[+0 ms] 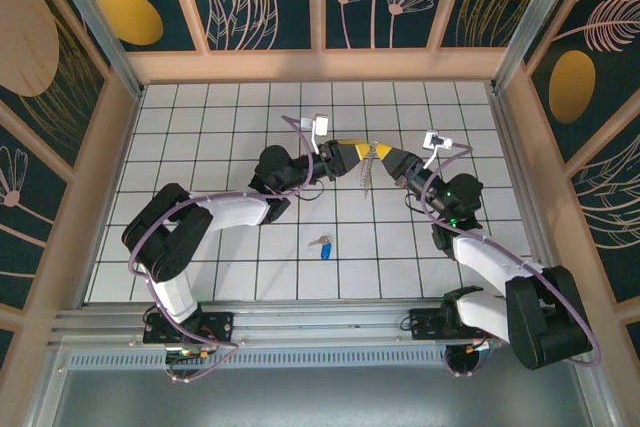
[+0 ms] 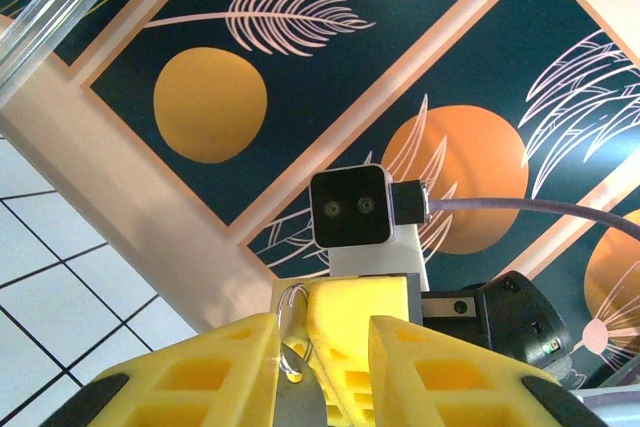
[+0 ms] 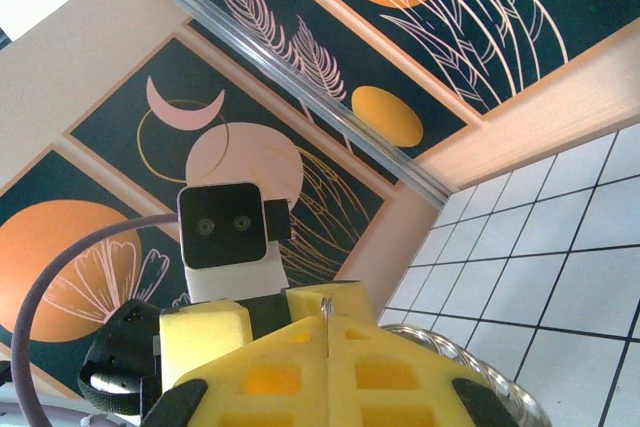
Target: Put the keys on the keyring
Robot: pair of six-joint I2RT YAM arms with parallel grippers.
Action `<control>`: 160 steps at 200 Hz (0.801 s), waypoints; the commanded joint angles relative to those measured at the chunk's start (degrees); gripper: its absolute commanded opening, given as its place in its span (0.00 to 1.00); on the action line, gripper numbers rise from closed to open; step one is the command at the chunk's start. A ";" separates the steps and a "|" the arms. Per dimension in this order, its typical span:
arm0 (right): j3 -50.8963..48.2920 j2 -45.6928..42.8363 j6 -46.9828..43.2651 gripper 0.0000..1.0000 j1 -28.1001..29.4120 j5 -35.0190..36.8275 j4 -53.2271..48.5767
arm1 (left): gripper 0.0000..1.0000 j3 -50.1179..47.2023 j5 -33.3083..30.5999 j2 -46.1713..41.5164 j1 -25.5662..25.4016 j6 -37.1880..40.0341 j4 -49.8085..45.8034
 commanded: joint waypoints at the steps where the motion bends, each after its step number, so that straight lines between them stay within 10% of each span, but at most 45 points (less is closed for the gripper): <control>1: 1.80 0.10 0.04 0.00 0.52 0.93 4.39 | 0.31 1.69 1.30 1.23 -0.46 -0.72 3.37; 102: 1.88 0.39 -0.11 0.00 0.58 1.03 4.42 | 0.25 1.85 1.82 2.37 -1.14 -1.35 5.00; 160: 1.80 0.73 -0.20 0.00 0.71 1.30 4.42 | 0.04 1.42 1.85 2.83 -1.34 -2.24 7.44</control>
